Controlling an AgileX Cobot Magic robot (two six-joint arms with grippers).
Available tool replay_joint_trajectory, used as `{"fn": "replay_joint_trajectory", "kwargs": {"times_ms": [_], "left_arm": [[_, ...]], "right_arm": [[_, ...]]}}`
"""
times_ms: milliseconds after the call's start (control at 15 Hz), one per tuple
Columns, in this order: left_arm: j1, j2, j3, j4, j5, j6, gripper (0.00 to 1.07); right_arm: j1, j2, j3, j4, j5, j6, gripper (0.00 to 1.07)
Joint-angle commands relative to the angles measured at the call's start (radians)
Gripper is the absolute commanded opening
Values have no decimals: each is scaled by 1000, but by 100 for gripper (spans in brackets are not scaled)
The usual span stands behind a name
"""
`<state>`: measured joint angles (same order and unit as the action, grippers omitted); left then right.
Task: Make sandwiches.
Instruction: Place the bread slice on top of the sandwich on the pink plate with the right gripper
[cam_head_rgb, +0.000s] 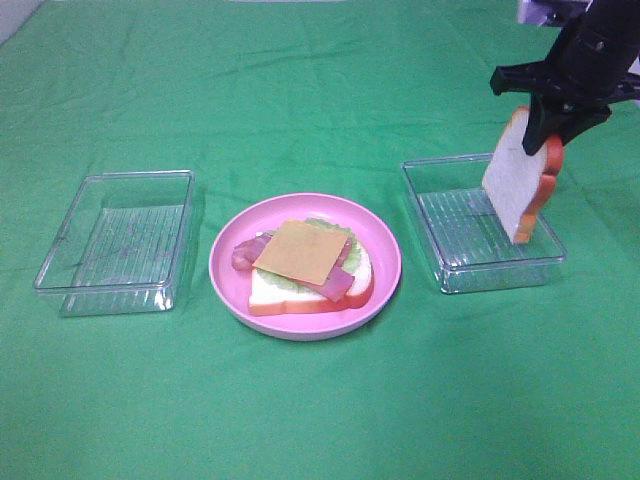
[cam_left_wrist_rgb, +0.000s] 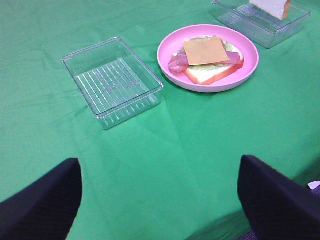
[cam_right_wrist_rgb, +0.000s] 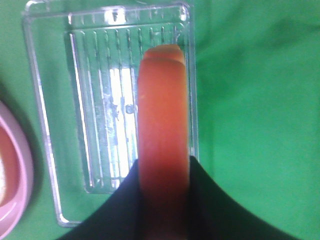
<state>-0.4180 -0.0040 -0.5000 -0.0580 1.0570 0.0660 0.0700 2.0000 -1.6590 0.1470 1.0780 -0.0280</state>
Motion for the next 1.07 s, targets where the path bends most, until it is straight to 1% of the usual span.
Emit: {"fn": "replay_joint_trajectory", "kwargs": {"times_ms": [67,133,267,467,533,600,667,733,867,1000,1067], "left_arm": [[0,-25,2,2,-12,-3,80],[0,-25,2,2,-12,-3,80],[0,-25,2,2,-12,-3,80],[0,-25,2,2,-12,-3,80],[0,-25,2,2,-12,-3,80],[0,-25,2,2,-12,-3,80],[0,-25,2,2,-12,-3,80],[0,-25,2,2,-12,-3,80],[0,-25,2,2,-12,-3,80],[0,-25,2,2,-12,-3,80],[0,-25,2,2,-12,-3,80]], "right_arm": [[-3,-91,-4,67,40,-12,0],[-2,-100,-4,78,47,-13,0],[-1,-147,17,188,67,-40,0],[1,-202,130,434,35,-125,0],[14,-213,174,553,14,-187,0],[30,-214,215,638,-1,-246,0],[59,-214,255,720,-31,-293,0],[112,-211,324,854,-98,-364,0],[181,-201,412,1041,-200,-476,0],[229,-174,467,1177,-259,-578,0],[245,-154,488,1222,-266,-605,0]]}}
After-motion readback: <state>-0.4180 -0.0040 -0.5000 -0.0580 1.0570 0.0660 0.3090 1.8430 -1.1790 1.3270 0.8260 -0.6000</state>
